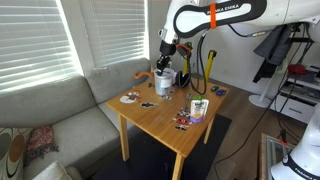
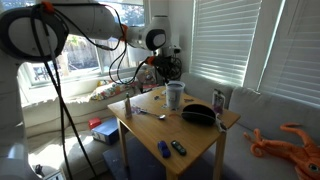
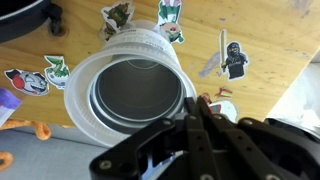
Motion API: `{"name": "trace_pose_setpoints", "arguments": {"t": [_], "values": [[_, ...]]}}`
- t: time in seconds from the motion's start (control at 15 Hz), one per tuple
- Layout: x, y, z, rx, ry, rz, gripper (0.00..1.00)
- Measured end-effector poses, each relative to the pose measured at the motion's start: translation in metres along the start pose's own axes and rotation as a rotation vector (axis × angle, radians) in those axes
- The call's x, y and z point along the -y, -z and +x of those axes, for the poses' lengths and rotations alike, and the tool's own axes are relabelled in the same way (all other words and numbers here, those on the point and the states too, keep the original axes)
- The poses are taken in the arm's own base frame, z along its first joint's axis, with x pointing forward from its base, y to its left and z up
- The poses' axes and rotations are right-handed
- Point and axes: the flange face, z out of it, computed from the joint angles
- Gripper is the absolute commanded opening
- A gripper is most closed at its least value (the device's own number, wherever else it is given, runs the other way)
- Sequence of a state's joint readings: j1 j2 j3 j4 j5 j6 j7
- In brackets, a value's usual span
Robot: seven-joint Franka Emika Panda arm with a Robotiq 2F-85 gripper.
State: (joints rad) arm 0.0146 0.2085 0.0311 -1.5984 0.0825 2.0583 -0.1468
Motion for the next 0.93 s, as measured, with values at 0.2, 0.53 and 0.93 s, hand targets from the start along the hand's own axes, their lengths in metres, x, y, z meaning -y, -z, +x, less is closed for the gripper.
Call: {"name": "trace_pose_setpoints", "arguments": {"t": [0.2, 0.53, 0.93], "values": [[-0.008, 0.008, -0.005, 0.02, -0.031, 0.053, 0.01], [-0.061, 0.02, -0.021, 0.011, -0.138, 0.262, 0.01], [-0.108, 0.012, -0.041, -0.042, -0.277, 0.541, 0.01]]}}
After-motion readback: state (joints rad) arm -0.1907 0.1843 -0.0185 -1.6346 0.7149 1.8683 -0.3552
